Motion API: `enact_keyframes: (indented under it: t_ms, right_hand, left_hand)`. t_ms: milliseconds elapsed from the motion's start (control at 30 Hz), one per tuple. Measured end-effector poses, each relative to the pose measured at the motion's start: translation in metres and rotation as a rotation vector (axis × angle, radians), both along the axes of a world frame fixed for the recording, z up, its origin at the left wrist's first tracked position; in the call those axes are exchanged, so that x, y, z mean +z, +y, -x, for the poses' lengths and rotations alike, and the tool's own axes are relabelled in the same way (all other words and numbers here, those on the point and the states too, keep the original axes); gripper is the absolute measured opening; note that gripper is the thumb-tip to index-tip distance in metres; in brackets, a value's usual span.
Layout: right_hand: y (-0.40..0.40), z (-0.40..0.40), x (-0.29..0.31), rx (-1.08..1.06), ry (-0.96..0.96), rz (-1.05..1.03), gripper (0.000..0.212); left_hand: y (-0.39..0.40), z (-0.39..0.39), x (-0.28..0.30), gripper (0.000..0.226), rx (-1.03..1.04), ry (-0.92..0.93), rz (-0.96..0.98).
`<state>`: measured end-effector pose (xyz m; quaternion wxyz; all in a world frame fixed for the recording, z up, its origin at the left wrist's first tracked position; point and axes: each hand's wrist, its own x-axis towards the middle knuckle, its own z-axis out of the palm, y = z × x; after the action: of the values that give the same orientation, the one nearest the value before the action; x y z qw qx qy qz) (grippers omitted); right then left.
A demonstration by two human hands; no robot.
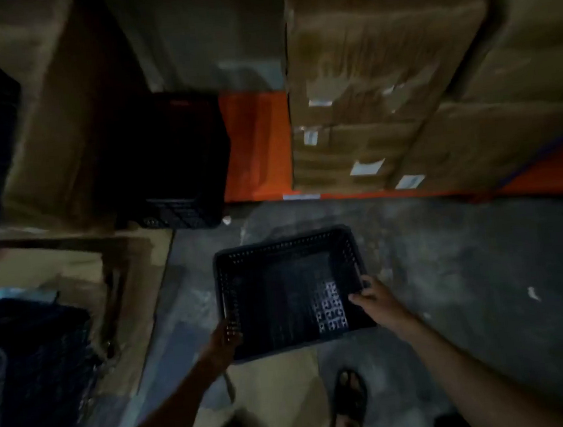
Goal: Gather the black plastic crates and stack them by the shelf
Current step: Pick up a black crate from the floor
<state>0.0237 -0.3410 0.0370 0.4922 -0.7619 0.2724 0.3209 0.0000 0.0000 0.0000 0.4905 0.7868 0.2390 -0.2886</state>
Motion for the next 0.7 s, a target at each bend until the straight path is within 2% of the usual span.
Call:
enact_keyframes:
  t_ms: [100,167,233,300,367,400,533,600,700]
  right_hand:
    - [-0.018,-0.011,-0.072,0.057,0.035,0.101,0.077]
    - [-0.032,-0.018,-0.138,0.071,-0.013,0.19,0.081]
    - [-0.039,-0.023,-0.18,0.076,-0.04,0.251,0.087]
    - [-0.049,-0.025,-0.23,0.007,0.002,0.283,0.089]
    - [-0.052,-0.027,-0.263,-0.097,-0.052,0.272,0.088]
    - [-0.055,-0.026,-0.285,-0.15,-0.091,0.28,0.08]
    - [-0.067,-0.022,-0.306,-0.304,-0.158,0.366,0.032]
    - [-0.077,-0.026,-0.307,-0.347,-0.183,0.366,0.028]
    - [-0.095,-0.041,-0.301,-0.422,-0.167,0.337,0.027]
  left_hand:
    - [0.007,-0.013,-0.068,0.059,-0.108,0.047,-0.133]
    - [0.027,-0.024,-0.154,0.073,-0.149,0.083,-0.199]
    - [0.043,-0.027,-0.224,0.096,-0.113,0.119,-0.288]
    - [0.049,-0.036,-0.28,0.114,0.016,0.131,-0.326]
    - [0.024,-0.052,-0.26,0.104,0.129,0.108,-0.357]
    - [0.018,-0.055,-0.264,0.093,0.174,0.066,-0.407]
    - [0.017,-0.063,-0.262,0.051,0.197,-0.068,-0.556]
    - [0.013,-0.078,-0.257,0.037,0.167,-0.061,-0.607]
    - [-0.006,-0.12,-0.245,0.034,0.101,-0.164,-0.603]
